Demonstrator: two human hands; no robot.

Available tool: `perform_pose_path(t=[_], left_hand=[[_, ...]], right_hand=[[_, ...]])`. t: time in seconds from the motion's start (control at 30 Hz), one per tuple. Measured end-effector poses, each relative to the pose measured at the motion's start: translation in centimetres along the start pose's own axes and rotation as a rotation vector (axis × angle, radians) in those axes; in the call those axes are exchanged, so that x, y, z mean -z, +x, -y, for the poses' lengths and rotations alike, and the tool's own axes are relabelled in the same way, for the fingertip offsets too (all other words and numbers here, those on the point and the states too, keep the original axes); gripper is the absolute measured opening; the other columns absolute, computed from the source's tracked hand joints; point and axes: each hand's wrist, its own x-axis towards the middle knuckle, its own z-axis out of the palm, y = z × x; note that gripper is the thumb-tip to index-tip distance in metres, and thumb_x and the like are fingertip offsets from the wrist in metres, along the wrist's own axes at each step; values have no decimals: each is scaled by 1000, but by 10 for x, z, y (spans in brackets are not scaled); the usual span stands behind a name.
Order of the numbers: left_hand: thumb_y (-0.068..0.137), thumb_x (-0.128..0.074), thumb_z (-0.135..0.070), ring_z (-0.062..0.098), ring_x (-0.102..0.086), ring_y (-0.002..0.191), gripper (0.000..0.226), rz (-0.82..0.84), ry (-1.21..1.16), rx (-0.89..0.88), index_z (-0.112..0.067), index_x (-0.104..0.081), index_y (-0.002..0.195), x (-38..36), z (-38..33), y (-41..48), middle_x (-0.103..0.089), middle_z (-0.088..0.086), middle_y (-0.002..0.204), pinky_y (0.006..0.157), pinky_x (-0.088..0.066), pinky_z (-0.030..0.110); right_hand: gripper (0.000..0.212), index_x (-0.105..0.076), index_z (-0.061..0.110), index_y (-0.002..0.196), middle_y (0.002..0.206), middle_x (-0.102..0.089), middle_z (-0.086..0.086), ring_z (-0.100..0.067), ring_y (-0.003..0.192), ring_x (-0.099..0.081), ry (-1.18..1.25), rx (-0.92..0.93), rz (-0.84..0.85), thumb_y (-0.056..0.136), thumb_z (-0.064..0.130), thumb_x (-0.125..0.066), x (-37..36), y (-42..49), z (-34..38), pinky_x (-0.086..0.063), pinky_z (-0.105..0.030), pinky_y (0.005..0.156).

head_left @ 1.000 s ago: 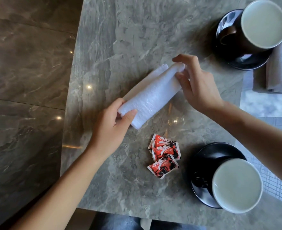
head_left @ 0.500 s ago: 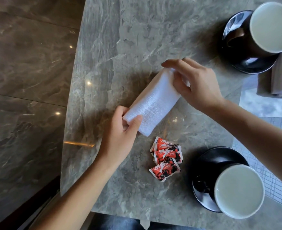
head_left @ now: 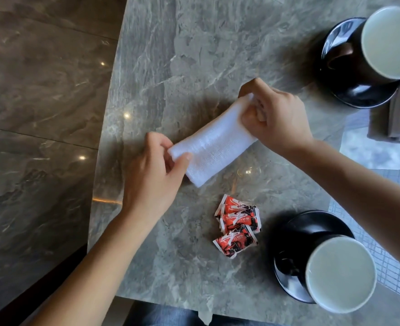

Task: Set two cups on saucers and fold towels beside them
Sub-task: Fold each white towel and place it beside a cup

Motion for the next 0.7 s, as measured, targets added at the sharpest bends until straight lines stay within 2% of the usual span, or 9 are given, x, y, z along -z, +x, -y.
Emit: perform_pose_path(t=[0.07,0.13,0.2,0.27,0.33,0.43,0.53,0.63,0.7], left_hand=[[82,-58,-30,16,-56,81,31,-198,38,-173,-13,-44,104,2,-6,-3,-54,-10,89,78,-48,44],[82,-60,-24,17,-52,108,35,-245,129,-379,-10,-48,112,-1,-14,-9,-56,1,112,95,-38,48],[84,-59,-24,17,-42,129,44,-92,267,-550,-10,-47,123,-10,-19,-16,-51,6,134,111,-20,53],[86,-55,-31,15,-27,141,55,79,378,-611,-13,-40,135,-19,-22,-18,-38,4,149,115,-3,52],[87,-50,-37,16,-18,145,65,165,502,-614,-16,-29,144,-24,-21,-14,-25,3,155,114,1,52],[87,-46,-43,19,-12,145,72,212,667,-611,-16,-18,148,-25,-13,-8,-17,2,157,113,1,54],[87,-43,-47,19,-11,146,75,225,755,-624,-16,-13,149,-24,-6,-6,-14,2,158,113,1,55],[88,-39,-50,19,-10,146,75,213,791,-634,-17,-11,149,-25,-4,-5,-13,2,158,113,1,55],[89,-37,-50,19,-9,146,74,212,796,-635,-18,-10,149,-26,-3,-5,-12,1,158,113,0,55]], right_hand=[[32,-54,17,102,61,-43,5,-24,53,-42,-5,-29,8,72,21,-46,0,1,0,-30,-27,54],[32,-53,17,102,61,-44,2,-26,55,-44,-8,-40,18,72,22,-45,1,2,2,-32,-29,54],[31,-53,17,101,62,-43,3,-27,55,-43,2,-43,24,71,23,-46,1,2,3,-33,-30,55],[30,-53,17,101,62,-42,5,-27,56,-43,9,-51,29,72,23,-47,3,3,3,-36,-31,55],[28,-52,18,101,62,-41,6,-28,57,-44,8,-60,36,73,21,-48,4,3,3,-38,-32,55],[27,-51,17,102,65,-39,11,-23,60,-41,13,-30,57,75,18,-49,5,2,2,-35,-31,56],[28,-50,19,103,83,-45,14,-16,68,-40,23,10,66,75,18,-49,6,3,-2,-33,-29,59],[30,-50,17,103,99,-54,2,-21,87,-49,33,49,69,73,17,-46,6,4,-3,-41,-33,63],[34,-53,14,102,107,-53,-6,-27,96,-48,-24,97,56,69,15,-45,7,4,0,-43,-37,73]])
